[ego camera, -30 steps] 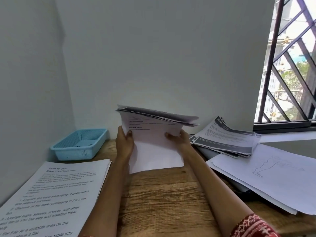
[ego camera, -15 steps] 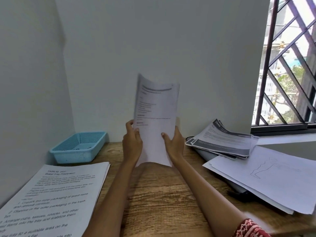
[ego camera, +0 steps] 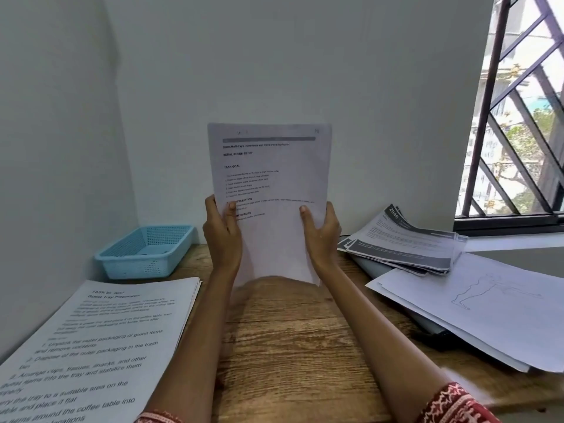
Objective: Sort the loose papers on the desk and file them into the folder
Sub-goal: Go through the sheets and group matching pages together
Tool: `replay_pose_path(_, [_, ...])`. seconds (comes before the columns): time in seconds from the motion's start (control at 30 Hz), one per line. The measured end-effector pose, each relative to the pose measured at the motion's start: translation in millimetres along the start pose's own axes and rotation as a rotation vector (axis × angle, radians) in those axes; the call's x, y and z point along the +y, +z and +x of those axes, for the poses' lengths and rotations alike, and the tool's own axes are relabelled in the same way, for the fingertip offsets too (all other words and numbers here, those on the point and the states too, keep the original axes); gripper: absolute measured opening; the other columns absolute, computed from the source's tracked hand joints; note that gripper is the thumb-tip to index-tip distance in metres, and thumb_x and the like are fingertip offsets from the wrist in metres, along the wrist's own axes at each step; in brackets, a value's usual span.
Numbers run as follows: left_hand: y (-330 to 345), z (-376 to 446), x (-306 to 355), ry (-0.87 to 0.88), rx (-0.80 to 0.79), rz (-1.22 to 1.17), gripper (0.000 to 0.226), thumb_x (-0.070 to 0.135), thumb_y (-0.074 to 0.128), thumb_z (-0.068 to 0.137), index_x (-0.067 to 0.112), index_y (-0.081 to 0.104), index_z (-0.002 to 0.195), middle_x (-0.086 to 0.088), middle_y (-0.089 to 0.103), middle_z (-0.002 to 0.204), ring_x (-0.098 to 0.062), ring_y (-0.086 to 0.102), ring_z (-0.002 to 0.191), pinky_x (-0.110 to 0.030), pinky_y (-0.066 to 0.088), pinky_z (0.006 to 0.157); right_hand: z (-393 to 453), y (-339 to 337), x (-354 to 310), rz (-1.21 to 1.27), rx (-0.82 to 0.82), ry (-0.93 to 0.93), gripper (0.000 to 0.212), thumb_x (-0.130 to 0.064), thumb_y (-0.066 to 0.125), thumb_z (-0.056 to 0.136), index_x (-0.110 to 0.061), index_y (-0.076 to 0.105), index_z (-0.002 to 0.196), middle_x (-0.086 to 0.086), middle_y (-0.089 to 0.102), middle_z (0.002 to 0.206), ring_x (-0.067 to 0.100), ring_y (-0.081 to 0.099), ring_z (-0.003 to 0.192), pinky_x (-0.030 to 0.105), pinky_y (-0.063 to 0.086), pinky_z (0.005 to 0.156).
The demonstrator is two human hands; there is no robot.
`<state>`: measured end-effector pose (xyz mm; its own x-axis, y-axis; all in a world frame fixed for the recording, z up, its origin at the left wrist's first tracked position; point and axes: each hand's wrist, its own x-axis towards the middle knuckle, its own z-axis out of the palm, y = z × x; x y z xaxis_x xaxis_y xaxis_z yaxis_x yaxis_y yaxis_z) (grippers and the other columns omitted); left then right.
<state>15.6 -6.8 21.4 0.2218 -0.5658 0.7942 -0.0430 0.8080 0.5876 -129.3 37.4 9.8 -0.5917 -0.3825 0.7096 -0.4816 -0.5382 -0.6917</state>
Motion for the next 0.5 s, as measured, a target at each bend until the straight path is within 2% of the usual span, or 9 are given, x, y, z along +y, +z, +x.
replay_pose_path(0.07, [-0.2, -3.5, -1.6, -0.022, -0.003, 0.008, 0.029, 0.011, 0.042, 0.099, -0.010, 0.040, 0.118, -0.009, 0.057, 0.113, -0.012, 0.056, 0.092, 0.001, 0.044, 0.068, -5.0, -0.1, 1.7, -0.006, -0.013, 0.015, 0.026, -0.020, 0.061, 0.092, -0.004, 0.056, 0.112, -0.004, 0.060, 0.098, 0.003, 0.059, 0.081, 0.004, 0.043, 0.064])
replay_pose_path(0.13, [-2.2, -16.0, -15.1, -0.114, -0.073, 0.099, 0.030, 0.011, 0.042, 0.099, -0.010, 0.039, 0.120, -0.018, 0.058, 0.118, -0.020, 0.057, 0.096, -0.001, 0.043, 0.069, -15.7, -0.7, 14.6, -0.104, -0.109, 0.099, 0.031, -0.019, 0.061, 0.092, -0.003, 0.052, 0.117, -0.001, 0.059, 0.103, 0.013, 0.058, 0.090, 0.008, 0.040, 0.063])
replay_pose_path(0.17, [-3.9, -23.0, -23.6, -0.187, -0.122, 0.170, 0.031, 0.012, 0.042, 0.099, -0.008, 0.038, 0.123, -0.020, 0.056, 0.122, -0.026, 0.057, 0.102, -0.006, 0.043, 0.073, -20.6, -0.8, 22.7, -0.161, -0.172, 0.148, 0.035, -0.018, 0.061, 0.092, -0.003, 0.048, 0.120, 0.003, 0.059, 0.107, 0.016, 0.056, 0.095, 0.013, 0.039, 0.066])
replay_pose_path(0.23, [-6.2, -31.0, -35.6, -0.313, -0.208, 0.332, 0.033, 0.013, 0.042, 0.099, -0.004, 0.037, 0.127, -0.022, 0.055, 0.125, -0.035, 0.055, 0.110, -0.028, 0.043, 0.082, -23.0, -1.1, 34.0, -0.234, -0.256, 0.201, 0.039, -0.015, 0.059, 0.092, -0.002, 0.042, 0.124, 0.011, 0.059, 0.119, 0.022, 0.056, 0.105, 0.020, 0.038, 0.076])
replay_pose_path(0.27, [-6.9, -30.6, -37.1, -0.362, -0.236, 0.410, 0.033, 0.012, 0.042, 0.099, -0.003, 0.037, 0.127, -0.023, 0.055, 0.124, -0.037, 0.054, 0.111, -0.034, 0.042, 0.082, -21.2, -0.8, 35.0, -0.255, -0.272, 0.209, 0.040, -0.014, 0.058, 0.092, -0.002, 0.040, 0.125, 0.013, 0.058, 0.122, 0.026, 0.056, 0.110, 0.022, 0.039, 0.078])
replay_pose_path(0.37, [-9.0, -22.3, -35.3, -0.520, -0.303, 0.654, 0.031, 0.009, 0.041, 0.098, 0.000, 0.038, 0.128, -0.021, 0.054, 0.126, -0.035, 0.053, 0.113, -0.035, 0.039, 0.079, -18.9, 3.0, 34.4, -0.366, -0.372, 0.238, 0.049, -0.011, 0.059, 0.090, -0.002, 0.033, 0.130, 0.017, 0.056, 0.126, 0.032, 0.055, 0.113, 0.027, 0.041, 0.083])
replay_pose_path(0.43, [-13.7, -22.6, -37.3, -0.634, -0.397, 0.859, 0.033, 0.008, 0.042, 0.097, 0.001, 0.042, 0.130, -0.017, 0.052, 0.130, -0.030, 0.051, 0.117, -0.035, 0.041, 0.088, -23.8, 4.9, 39.2, -0.533, -0.529, 0.290, 0.056, -0.013, 0.062, 0.087, -0.003, 0.032, 0.133, 0.016, 0.055, 0.128, 0.032, 0.053, 0.115, 0.030, 0.041, 0.086])
replay_pose_path(0.5, [-21.0, -25.9, -41.6, -0.698, -0.476, 1.014, 0.033, 0.009, 0.047, 0.095, 0.003, 0.048, 0.128, -0.014, 0.053, 0.130, -0.027, 0.051, 0.119, -0.033, 0.041, 0.094, -30.4, 7.7, 40.7, -0.778, -0.707, 0.302, 0.053, -0.023, 0.063, 0.087, -0.004, 0.040, 0.131, 0.013, 0.054, 0.128, 0.030, 0.053, 0.116, 0.031, 0.041, 0.085])
